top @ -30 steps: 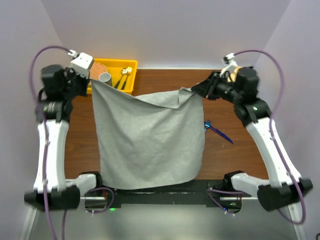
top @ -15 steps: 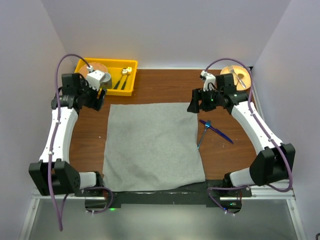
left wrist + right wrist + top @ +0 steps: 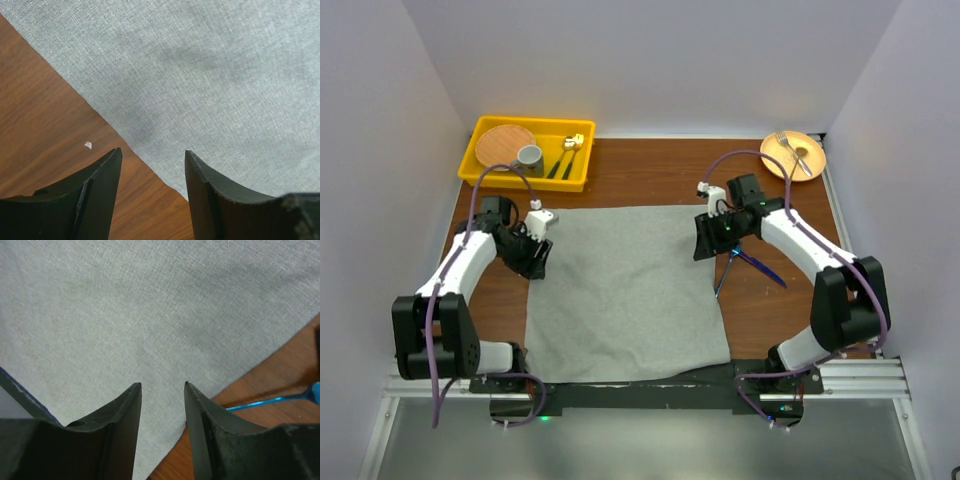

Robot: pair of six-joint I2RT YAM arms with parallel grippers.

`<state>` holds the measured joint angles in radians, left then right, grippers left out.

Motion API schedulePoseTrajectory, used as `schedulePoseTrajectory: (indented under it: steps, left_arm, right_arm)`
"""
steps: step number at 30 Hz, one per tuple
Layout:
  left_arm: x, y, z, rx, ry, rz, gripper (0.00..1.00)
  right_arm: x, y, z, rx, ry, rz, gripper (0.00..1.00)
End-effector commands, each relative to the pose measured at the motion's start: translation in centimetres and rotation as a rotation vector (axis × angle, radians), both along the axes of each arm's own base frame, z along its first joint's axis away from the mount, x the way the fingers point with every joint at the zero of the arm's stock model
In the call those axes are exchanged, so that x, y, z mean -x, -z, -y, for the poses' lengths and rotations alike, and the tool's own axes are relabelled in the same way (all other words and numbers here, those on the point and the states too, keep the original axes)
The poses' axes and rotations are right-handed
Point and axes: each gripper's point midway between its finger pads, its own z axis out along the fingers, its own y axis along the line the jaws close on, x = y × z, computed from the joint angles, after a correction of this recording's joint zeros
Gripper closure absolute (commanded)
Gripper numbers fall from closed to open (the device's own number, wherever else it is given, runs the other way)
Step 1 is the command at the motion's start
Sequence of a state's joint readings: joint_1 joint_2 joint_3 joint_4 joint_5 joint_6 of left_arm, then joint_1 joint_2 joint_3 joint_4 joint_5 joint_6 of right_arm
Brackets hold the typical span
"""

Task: Fold the napkin into a case and place the utensils inside

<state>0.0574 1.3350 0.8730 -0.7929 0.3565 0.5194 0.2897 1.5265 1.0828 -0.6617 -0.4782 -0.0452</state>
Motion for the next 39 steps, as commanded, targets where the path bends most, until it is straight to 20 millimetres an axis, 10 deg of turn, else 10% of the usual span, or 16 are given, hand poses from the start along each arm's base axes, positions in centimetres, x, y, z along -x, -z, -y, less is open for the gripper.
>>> schedulePoseTrajectory:
  steps: [1,10,17,21,30,34,39]
  left_arm:
    - [-2.5,1.0,-0.6,-0.035,0.007,0.033,0.46]
    - [-5.9,4.6,-2.0,-0.103,-0.037,-0.045,0.59]
    - [-9.4,6.3,-4.4,-0.201,-0.093,-0.052,0.64]
    - [-11.2,4.9,-5.2,-0.226,-0.107,-0.005,0.65]
    - [-7.2,-1.8,-2.3,-0.106,0.073,0.146,0.39]
    - [-4.4,-2.8,-1.4,-0.077,0.126,0.179,0.34]
    - [-5.0,-4.5,-0.1,0.001,0.104,0.231,0.33]
  right_arm:
    - [-2.4,1.4,-1.5,0.017,0.014,0.070,0.60]
    - [-5.1,6.7,-1.9,0.110,0.050,-0.003,0.68]
    - [-8.8,8.3,-2.7,0.126,0.079,0.018,0.69]
    - [-10.2,6.0,-4.0,0.070,0.053,0.041,0.69]
    - [-3.8,-1.6,-3.7,-0.026,-0.116,0.086,0.46]
    - [-0.8,-1.9,-3.4,-0.062,-0.145,0.051,0.28]
    - [-1.1,-1.6,-3.1,-0.038,-0.156,0.059,0.28]
